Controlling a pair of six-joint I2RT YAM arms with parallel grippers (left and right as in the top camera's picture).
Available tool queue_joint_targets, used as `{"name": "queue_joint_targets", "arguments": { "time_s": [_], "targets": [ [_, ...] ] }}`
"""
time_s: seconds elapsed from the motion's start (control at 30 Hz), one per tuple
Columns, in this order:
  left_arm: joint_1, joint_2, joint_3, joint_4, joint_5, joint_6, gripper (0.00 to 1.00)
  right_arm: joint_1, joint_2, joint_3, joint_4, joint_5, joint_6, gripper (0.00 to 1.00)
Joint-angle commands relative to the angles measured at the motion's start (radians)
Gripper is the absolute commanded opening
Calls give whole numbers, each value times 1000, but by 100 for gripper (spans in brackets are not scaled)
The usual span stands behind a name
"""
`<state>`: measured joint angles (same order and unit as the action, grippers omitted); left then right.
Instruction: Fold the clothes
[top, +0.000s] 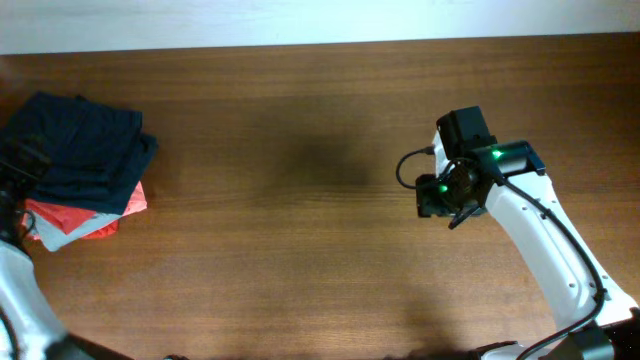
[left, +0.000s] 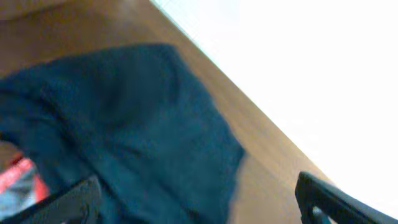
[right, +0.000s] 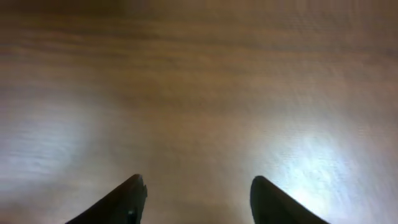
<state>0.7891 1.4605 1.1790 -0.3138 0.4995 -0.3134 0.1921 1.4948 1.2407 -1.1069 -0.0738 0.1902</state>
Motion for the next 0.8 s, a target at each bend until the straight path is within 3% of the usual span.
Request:
{"name": "queue_joint_targets", "arguments": {
  "time_s": [0.0, 0.1, 0.23, 0.43, 0.57, 0.77],
  "targets": [
    [-42, -110, 46, -75, 71, -10, 99, -4, -17, 11, 75, -99, -29, 65],
    [-114, -143, 46, -114, 46, 44, 99, -11, -17, 11, 154, -128, -29, 69],
    [-267, -152, 46, -164, -14, 144, 99, -33, -17, 11, 239, -129, -52, 99],
    [-570, -152, 46, -249, -263, 332, 99, -66, -17, 11, 334, -121, -110, 99],
    [-710, -152, 46, -283, -325, 379, 99, -93, -17, 11, 356, -117, -158, 99],
    [-763, -160, 46, -384, -324, 394, 99, -121, -32, 11, 262, -117, -155, 99]
  ]
}}
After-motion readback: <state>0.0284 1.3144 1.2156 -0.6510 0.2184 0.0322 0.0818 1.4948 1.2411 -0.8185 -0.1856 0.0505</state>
